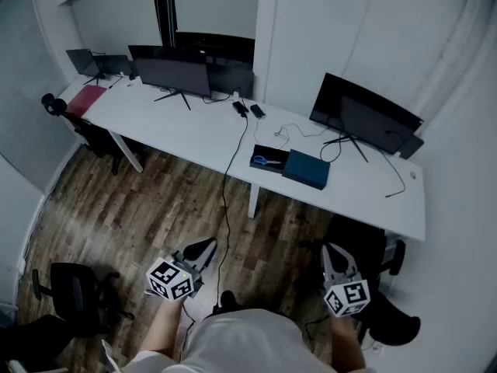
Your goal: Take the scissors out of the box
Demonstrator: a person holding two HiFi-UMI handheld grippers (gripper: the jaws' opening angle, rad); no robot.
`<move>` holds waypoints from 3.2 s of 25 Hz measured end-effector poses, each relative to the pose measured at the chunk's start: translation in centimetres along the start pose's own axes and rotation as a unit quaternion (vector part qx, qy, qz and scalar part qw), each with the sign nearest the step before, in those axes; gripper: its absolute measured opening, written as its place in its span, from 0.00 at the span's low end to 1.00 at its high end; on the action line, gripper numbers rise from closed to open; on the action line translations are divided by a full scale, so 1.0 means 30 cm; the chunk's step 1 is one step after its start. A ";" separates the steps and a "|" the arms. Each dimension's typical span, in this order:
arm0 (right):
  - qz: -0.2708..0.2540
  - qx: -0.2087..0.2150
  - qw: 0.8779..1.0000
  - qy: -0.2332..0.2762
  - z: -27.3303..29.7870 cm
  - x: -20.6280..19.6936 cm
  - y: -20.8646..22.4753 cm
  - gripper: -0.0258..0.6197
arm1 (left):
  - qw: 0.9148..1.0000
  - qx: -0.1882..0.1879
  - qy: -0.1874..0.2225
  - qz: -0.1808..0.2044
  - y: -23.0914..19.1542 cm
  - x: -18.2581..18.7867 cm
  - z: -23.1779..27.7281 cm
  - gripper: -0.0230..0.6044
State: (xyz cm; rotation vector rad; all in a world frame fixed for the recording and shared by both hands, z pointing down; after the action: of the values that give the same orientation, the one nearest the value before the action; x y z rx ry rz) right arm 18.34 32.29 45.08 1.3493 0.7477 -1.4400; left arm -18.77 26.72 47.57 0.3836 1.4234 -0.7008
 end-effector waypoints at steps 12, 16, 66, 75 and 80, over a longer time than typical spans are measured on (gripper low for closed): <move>0.006 -0.002 1.000 0.003 0.013 0.005 -0.046 0.09 | 1.000 0.007 -0.001 -0.010 -0.038 -0.020 -0.036 0.09; 0.013 -0.009 1.000 0.003 0.022 -0.003 -0.069 0.09 | 1.000 0.006 -0.006 -0.014 -0.058 -0.037 -0.055 0.09; 0.038 0.049 0.998 -0.032 0.819 0.107 0.423 0.09 | 0.998 0.041 -0.036 -0.012 -0.491 0.069 0.666 0.09; 0.050 0.050 0.997 -0.037 0.925 0.129 0.516 0.09 | 0.997 0.046 -0.054 -0.012 -0.557 0.083 0.795 0.09; 0.054 0.042 0.997 -0.048 0.990 0.120 0.538 0.09 | 0.997 0.037 -0.065 -0.009 -0.628 0.087 0.862 0.09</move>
State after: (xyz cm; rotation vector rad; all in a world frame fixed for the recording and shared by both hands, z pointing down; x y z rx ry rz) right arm 23.11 -0.97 50.24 1.3530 0.5495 -1.4536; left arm -11.21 -4.22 51.56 0.3765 1.2829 -0.7819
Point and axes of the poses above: the fingertips, and each gripper's own axes: z forward along the fingers, y to its right, x out of its top, the point moved 7 cm from there along -z, backward along the fingers, and after that the axes turned 8 degrees about z, right-handed, at the moved point
